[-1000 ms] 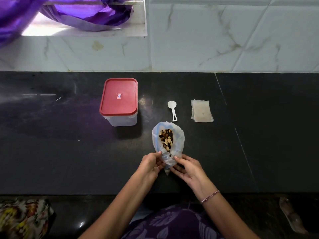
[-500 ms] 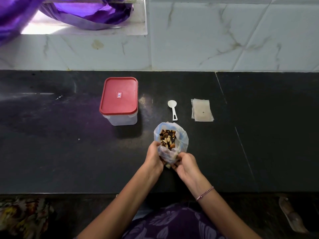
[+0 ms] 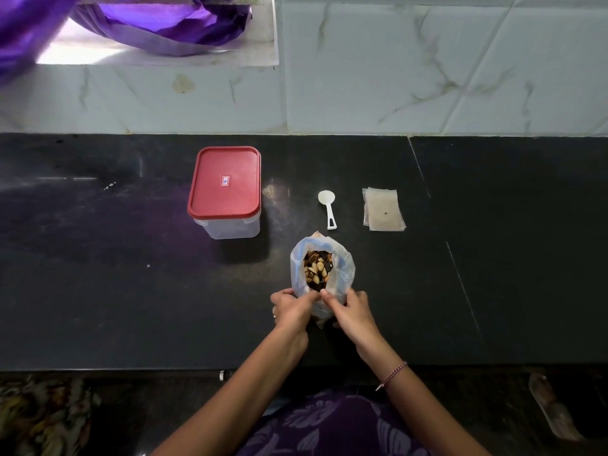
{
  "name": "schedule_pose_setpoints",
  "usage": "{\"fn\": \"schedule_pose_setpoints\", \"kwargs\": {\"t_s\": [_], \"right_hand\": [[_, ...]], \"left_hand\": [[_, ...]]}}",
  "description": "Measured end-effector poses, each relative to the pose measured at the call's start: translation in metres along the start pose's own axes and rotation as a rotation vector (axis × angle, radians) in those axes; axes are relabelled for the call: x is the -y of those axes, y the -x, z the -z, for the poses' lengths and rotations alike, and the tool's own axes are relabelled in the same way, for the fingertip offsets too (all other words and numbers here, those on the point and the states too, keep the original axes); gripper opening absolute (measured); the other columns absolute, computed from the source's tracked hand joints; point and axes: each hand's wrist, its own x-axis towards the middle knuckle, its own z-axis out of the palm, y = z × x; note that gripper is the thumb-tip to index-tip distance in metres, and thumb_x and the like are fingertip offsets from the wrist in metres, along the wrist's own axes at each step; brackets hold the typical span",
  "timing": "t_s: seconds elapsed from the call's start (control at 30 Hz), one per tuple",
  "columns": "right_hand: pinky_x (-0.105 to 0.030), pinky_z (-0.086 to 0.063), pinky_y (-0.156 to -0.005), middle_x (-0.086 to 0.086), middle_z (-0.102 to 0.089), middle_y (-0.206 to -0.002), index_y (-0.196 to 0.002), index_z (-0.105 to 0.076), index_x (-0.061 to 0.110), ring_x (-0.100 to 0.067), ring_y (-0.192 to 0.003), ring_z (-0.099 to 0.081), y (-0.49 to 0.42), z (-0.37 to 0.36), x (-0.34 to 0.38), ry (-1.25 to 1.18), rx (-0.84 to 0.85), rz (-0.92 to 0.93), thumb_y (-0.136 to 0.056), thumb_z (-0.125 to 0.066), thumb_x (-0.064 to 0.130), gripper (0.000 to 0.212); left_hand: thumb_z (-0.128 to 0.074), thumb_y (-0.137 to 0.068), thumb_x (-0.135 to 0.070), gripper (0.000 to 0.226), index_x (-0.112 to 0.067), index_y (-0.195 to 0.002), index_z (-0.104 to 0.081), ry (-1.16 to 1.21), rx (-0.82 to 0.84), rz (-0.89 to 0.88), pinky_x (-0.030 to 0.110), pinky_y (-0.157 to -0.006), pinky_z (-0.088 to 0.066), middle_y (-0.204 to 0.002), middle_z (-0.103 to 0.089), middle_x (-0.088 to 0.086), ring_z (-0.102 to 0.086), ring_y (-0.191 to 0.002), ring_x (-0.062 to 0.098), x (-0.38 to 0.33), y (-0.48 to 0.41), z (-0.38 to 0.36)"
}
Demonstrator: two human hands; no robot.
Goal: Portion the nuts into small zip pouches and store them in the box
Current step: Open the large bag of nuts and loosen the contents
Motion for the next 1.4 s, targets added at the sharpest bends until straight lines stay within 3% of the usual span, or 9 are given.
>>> {"fn": "schedule_pose_setpoints", "kwargs": {"t_s": [0.13, 0.33, 0.6, 0.73, 0.83, 0.97, 1.07, 1.23, 1.4], "right_hand": [[-0.020, -0.052, -0.059, -0.002, -0.065, -0.100, -0.120, -0.050, 0.026, -0.011, -0.076, -0.065, 0.009, 0.007, 0.001, -0.157, 0.064, 0.001, -0.082, -0.069, 0.042, 0.046], [-0.024, -0.057, -0.062, -0.013, -0.067, -0.103, -0.114, -0.050, 0.008, -0.021, -0.086, -0.070, 0.009, -0.001, 0.000, -0.590, -0.074, -0.163, -0.075, -0.078, 0.008, 0.048], [-0.020, -0.057, -0.062, -0.014, -0.067, -0.092, -0.112, -0.057, -0.002, -0.020, -0.083, -0.065, 0.004, 0.001, -0.001, -0.999, -0.003, -0.194, -0.088, -0.054, -0.012, 0.025], [-0.017, -0.051, -0.056, -0.006, -0.066, -0.089, -0.112, -0.058, 0.002, -0.013, -0.075, -0.061, 0.000, 0.001, -0.001, -0.732, 0.017, -0.128, -0.096, -0.047, -0.001, 0.020], [-0.018, -0.049, -0.056, -0.003, -0.067, -0.094, -0.111, -0.062, 0.007, -0.011, -0.068, -0.062, -0.004, 0.001, -0.006, -0.278, -0.114, 0.020, -0.096, -0.053, 0.013, 0.019], [-0.016, -0.041, -0.068, -0.002, -0.051, -0.101, -0.100, -0.069, 0.012, -0.009, -0.082, -0.053, -0.010, 0.015, -0.009, 0.276, -0.265, 0.228, -0.086, -0.069, 0.027, 0.021], [-0.014, -0.039, -0.059, 0.000, -0.055, -0.093, -0.096, -0.059, 0.014, -0.009, -0.077, -0.053, -0.012, 0.018, -0.006, 0.275, -0.236, 0.207, -0.081, -0.074, 0.028, 0.025], [-0.020, -0.044, -0.062, 0.003, -0.052, -0.090, -0.125, -0.035, 0.020, -0.007, -0.078, -0.054, -0.006, 0.053, 0.014, 0.240, -0.064, 0.142, -0.079, -0.076, 0.026, 0.062], [-0.019, -0.048, -0.080, 0.000, -0.051, -0.118, -0.135, -0.045, 0.014, -0.008, -0.102, -0.053, -0.015, 0.054, 0.047, 0.238, -0.261, 0.390, -0.091, -0.061, 0.030, 0.050]], "left_hand": [[-0.074, -0.082, -0.015, 0.047, -0.002, -0.119, -0.048, 0.035, 0.046, 0.020, 0.027, -0.066, -0.046, -0.115, -0.058, 0.012, -0.058, -0.089, 0.018, 0.006, -0.003, 0.007], [-0.070, -0.083, 0.001, 0.035, 0.002, -0.116, -0.057, 0.249, 0.083, 0.003, 0.029, -0.065, -0.059, -0.108, -0.067, 0.021, -0.070, -0.088, 0.026, 0.009, -0.001, 0.009], [-0.052, -0.090, 0.015, 0.030, 0.001, -0.116, -0.050, 0.490, 0.156, 0.022, 0.028, -0.067, -0.054, -0.094, -0.062, 0.019, -0.064, -0.081, 0.024, 0.005, 0.004, 0.013], [-0.048, -0.093, 0.011, 0.023, 0.004, -0.113, -0.056, 0.317, 0.222, -0.034, 0.026, -0.066, -0.056, -0.094, -0.065, 0.016, -0.065, -0.084, 0.022, 0.003, 0.001, 0.014], [-0.060, -0.090, 0.004, 0.015, -0.004, -0.103, -0.059, 0.069, 0.117, -0.224, 0.022, -0.063, -0.059, -0.100, -0.067, 0.016, -0.069, -0.087, 0.021, 0.011, -0.004, 0.015], [-0.071, -0.086, -0.006, 0.012, -0.008, -0.096, -0.066, -0.373, 0.004, -0.491, 0.022, -0.061, -0.058, -0.093, -0.066, 0.007, -0.067, -0.072, 0.010, 0.007, -0.009, 0.024], [-0.074, -0.084, -0.012, 0.020, -0.007, -0.102, -0.067, -0.546, 0.026, -0.528, 0.024, -0.063, -0.059, -0.082, -0.065, -0.001, -0.065, -0.068, 0.010, -0.003, -0.010, 0.028], [-0.078, -0.076, -0.031, 0.069, -0.011, -0.132, -0.044, -0.681, 0.046, -0.504, 0.034, -0.090, -0.051, -0.123, -0.052, 0.006, -0.057, -0.105, 0.017, -0.023, -0.014, 0.037], [-0.073, -0.082, -0.042, 0.060, -0.012, -0.128, -0.049, -0.538, -0.088, -0.708, 0.034, -0.089, -0.052, -0.116, -0.055, 0.002, -0.057, -0.105, 0.015, -0.052, -0.013, 0.023]]}}
